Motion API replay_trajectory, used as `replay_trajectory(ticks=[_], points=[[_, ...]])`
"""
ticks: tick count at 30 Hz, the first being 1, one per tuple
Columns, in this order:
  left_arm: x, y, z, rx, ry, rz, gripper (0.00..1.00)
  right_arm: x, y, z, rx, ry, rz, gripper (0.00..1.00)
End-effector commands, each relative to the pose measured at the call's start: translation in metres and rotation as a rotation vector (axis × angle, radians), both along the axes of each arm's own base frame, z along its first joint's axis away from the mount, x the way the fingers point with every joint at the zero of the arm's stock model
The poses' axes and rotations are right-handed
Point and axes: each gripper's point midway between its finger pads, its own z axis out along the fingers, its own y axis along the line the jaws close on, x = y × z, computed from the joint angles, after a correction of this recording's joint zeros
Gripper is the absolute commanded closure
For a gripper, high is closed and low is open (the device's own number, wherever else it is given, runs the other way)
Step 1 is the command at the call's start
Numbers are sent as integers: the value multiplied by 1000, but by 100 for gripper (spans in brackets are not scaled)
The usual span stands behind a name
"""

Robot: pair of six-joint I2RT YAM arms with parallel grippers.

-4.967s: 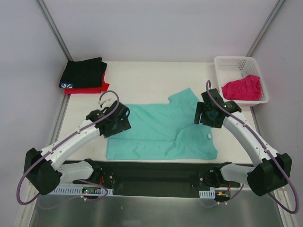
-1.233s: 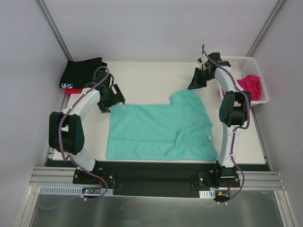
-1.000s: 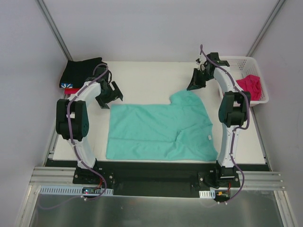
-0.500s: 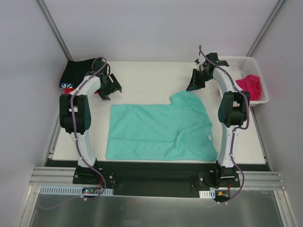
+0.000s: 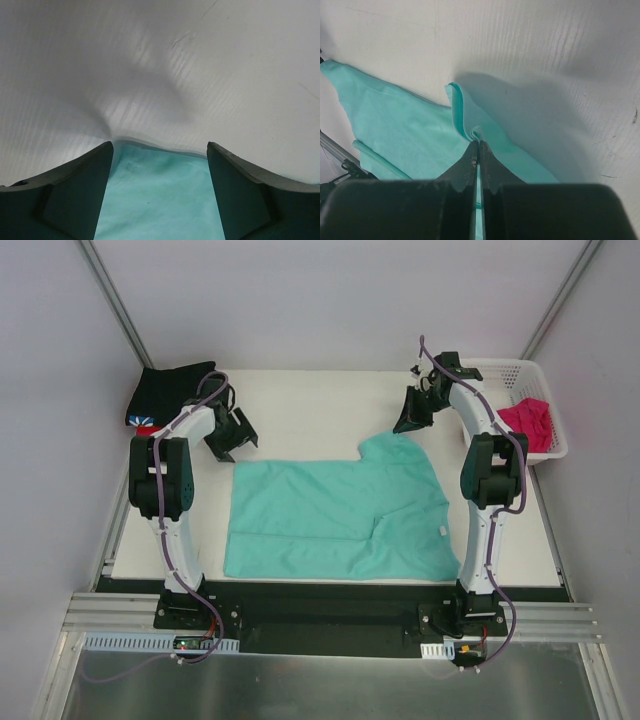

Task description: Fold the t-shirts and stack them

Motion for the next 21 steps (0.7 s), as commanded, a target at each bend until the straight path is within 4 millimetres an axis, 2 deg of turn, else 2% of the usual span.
replay_trajectory(ticks=[1, 6, 8, 9, 13, 16, 21], points=[[-14, 2, -3, -12, 27, 24, 25, -4, 5, 33, 18, -60, 22, 99], [-24, 9, -10, 19, 39, 40, 29, -4, 8, 36, 27, -67, 24, 99], [-27, 9, -14, 17, 47, 42, 35, -4, 8, 37, 27, -70, 26, 99], [-26, 7, -15, 10, 46, 43, 43, -4, 9, 37, 28, -71, 28, 99], [-21, 6, -13, 3, 33, 43, 59, -6, 9, 36, 24, -69, 34, 99], [-14, 6, -8, 5, 14, 38, 58, -7, 9, 36, 26, -66, 38, 99], [-8, 5, -5, 3, 1, 24, 51, -8, 10, 35, 29, -62, 48, 99]])
